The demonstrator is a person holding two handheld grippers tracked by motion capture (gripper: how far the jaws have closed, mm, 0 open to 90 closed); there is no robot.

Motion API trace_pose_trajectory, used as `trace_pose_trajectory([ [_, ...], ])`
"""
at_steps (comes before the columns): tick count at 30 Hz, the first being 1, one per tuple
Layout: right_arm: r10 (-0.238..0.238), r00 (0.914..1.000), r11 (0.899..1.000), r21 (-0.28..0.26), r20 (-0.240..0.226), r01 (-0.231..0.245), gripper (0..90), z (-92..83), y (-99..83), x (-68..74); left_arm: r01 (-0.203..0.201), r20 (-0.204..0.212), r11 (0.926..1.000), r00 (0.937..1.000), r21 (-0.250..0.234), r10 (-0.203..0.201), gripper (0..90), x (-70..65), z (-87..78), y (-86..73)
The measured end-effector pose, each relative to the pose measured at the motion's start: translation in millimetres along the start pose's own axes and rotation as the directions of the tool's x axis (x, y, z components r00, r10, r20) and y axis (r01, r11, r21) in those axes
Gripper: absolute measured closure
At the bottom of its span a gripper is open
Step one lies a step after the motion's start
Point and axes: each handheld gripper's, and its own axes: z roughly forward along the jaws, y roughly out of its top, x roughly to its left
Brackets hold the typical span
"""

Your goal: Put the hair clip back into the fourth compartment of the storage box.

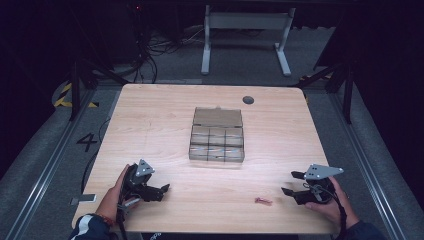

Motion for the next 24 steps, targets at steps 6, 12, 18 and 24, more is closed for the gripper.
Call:
trace_pose_trajectory([
  [6, -0.022, 0.9995, 1.0, 0.002, -0.023, 0.022, 29.7, 3.0, 4.8, 8.6, 0.0, 0.0, 1.0, 1.0, 0.0, 0.0, 0.3, 0.0, 0.0, 0.0],
  [12, -0.049, 0.9976, 0.999, 0.003, -0.048, 0.049, 32.5, 5.4, 8.9, 17.5, 0.0, 0.0, 1.0, 1.0, 0.0, 0.0, 0.3, 0.0, 0.0, 0.0],
  [18, -0.074, 0.9941, 0.997, 0.005, -0.079, 0.074, 34.5, 8.7, 13.0, 27.8, 0.0, 0.0, 1.0, 1.0, 0.0, 0.0, 0.3, 0.0, 0.0, 0.0],
  [24, -0.09, 0.9905, 0.996, -0.001, -0.104, 0.091, 37.2, 10.5, 16.8, 35.5, 0.0, 0.0, 1.0, 1.0, 0.0, 0.0, 0.3, 0.0, 0.0, 0.0],
])
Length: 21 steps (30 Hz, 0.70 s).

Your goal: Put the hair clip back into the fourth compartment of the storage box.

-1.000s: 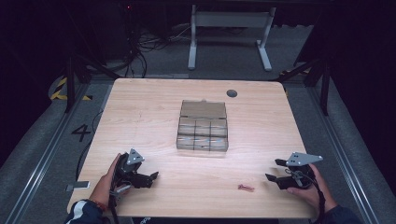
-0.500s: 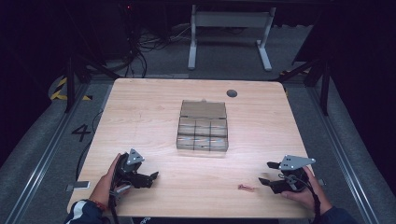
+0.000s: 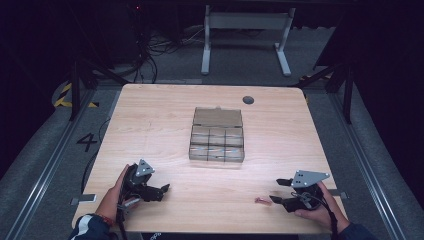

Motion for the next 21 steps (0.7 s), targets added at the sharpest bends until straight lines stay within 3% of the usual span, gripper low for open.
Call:
trace_pose_trajectory([
  [10, -0.048, 0.9979, 0.998, 0.028, -0.044, 0.049, 39.4, 12.2, 3.6, 12.6, 0.0, 0.0, 1.0, 1.0, -0.001, 0.0, 0.3, 0.0, 0.0, 0.0],
  [21, -0.076, 0.9933, 0.996, 0.046, -0.087, 0.08, 63.4, 19.1, 2.6, 15.9, 0.0, 0.0, 1.0, 1.0, 0.0, 0.0, 0.3, 0.0, 0.0, 0.0],
])
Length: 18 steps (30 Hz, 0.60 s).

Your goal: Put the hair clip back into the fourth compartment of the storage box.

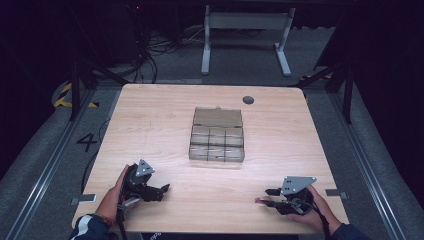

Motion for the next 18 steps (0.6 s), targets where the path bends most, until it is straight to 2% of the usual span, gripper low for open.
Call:
trace_pose_trajectory([
  [10, 0.0, 0.9999, 1.0, 0.018, -0.016, 0.001, 74.4, 5.2, -0.6, 0.1, 0.001, 0.0, 1.0, 1.0, 0.0, -0.001, 0.3, 0.0, 0.0, 0.0],
  [12, -0.005, 0.9999, 1.0, 0.025, -0.014, 0.005, 81.5, 4.6, -0.4, -0.3, 0.0, 0.0, 1.0, 1.0, 0.0, 0.0, 0.3, 0.0, 0.0, 0.0],
  [14, -0.008, 0.9999, 1.0, 0.029, -0.014, 0.009, 84.0, 4.3, -0.3, -0.4, 0.001, 0.0, 1.0, 1.0, 0.0, -0.001, 0.3, 0.0, 0.0, 0.0],
  [18, -0.014, 0.9998, 0.999, 0.032, -0.013, 0.015, 85.3, 4.1, 0.0, -0.3, 0.0, 0.0, 1.0, 1.0, 0.0, 0.0, 0.3, 0.0, 0.0, 0.0],
])
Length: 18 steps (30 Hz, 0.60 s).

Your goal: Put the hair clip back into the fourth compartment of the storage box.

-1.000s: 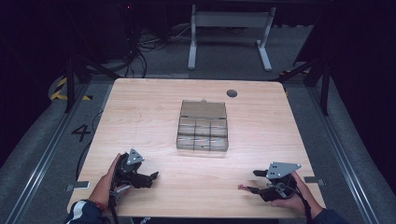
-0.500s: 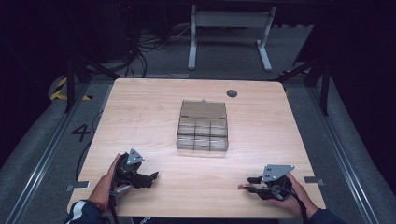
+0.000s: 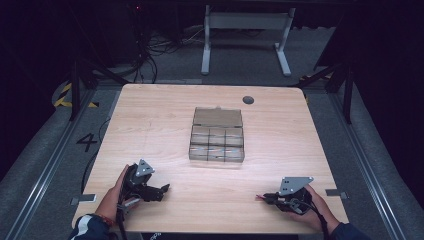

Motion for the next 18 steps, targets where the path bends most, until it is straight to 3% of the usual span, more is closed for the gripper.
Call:
trace_pose_trajectory([
  [7, -0.005, 1.0, 1.0, 0.01, 0.002, 0.005, 85.4, -1.9, 0.4, -0.1, 0.0, 0.0, 1.0, 1.0, 0.0, 0.0, 0.3, 0.0, 0.0, 0.0],
  [18, 0.01, 0.9997, 1.0, -0.03, 0.022, -0.009, 85.4, -11.5, 0.1, -3.5, 0.0, 0.0, 1.0, 1.0, 0.001, 0.0, 0.3, 0.0, -0.1, 0.0],
])
